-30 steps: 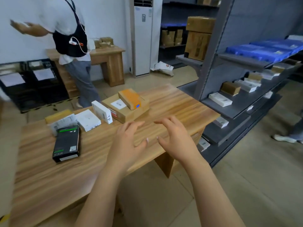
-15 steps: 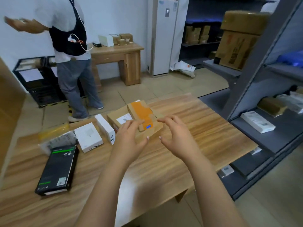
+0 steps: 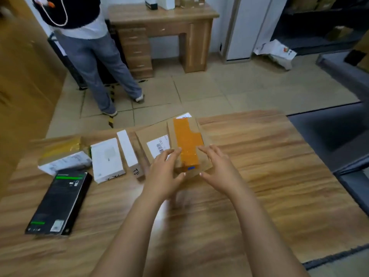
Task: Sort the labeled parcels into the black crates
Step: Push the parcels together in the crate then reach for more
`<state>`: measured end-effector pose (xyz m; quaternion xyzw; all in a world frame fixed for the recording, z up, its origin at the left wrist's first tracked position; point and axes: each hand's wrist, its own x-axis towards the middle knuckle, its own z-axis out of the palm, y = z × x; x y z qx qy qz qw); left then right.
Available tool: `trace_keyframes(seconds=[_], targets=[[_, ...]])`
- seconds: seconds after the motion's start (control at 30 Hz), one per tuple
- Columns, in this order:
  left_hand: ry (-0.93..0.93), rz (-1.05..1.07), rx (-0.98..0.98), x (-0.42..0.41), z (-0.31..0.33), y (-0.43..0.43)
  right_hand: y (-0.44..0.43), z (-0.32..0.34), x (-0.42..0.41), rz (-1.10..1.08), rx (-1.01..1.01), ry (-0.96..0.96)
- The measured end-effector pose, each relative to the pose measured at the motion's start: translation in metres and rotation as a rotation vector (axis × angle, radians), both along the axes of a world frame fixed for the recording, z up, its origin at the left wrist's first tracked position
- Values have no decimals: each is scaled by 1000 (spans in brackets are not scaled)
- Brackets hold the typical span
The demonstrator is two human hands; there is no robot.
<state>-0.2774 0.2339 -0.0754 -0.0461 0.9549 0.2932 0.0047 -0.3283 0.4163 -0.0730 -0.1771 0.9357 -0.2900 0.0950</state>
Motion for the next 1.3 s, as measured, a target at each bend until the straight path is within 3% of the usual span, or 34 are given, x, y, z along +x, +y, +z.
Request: trace_keyframes(seconds=[0.17, 0.33, 0.53, 0.63, 0.73, 0.9, 1.0, 1.17, 1.3], targets=[[-97, 39, -20, -30, -31, 14, -1, -40, -46, 78, 109, -120], [-116, 56, -33, -42, -48, 20, 1, -64, -69, 175, 67, -141], [-157, 60, -107, -39, -43, 5, -2, -51, -66, 175, -177, -150], [-167, 54, -29, -35, -32, -7, -15, -31, -61, 215, -358, -156], [-99, 31, 94, -27, -18, -18, -33, -24, -53, 192, -480, -186], [3, 0, 83, -13, -9, -44, -61, -20, -36, 156, -633, -307], [25, 38, 88, -4, -12, -60, -74, -25, -28, 146, -596, -319], [73, 113, 105, 5, -18, -86, -91, -42, -26, 192, -316, -268], [20, 105, 150, 5, -19, -97, -106, -55, -21, 194, -318, -324]])
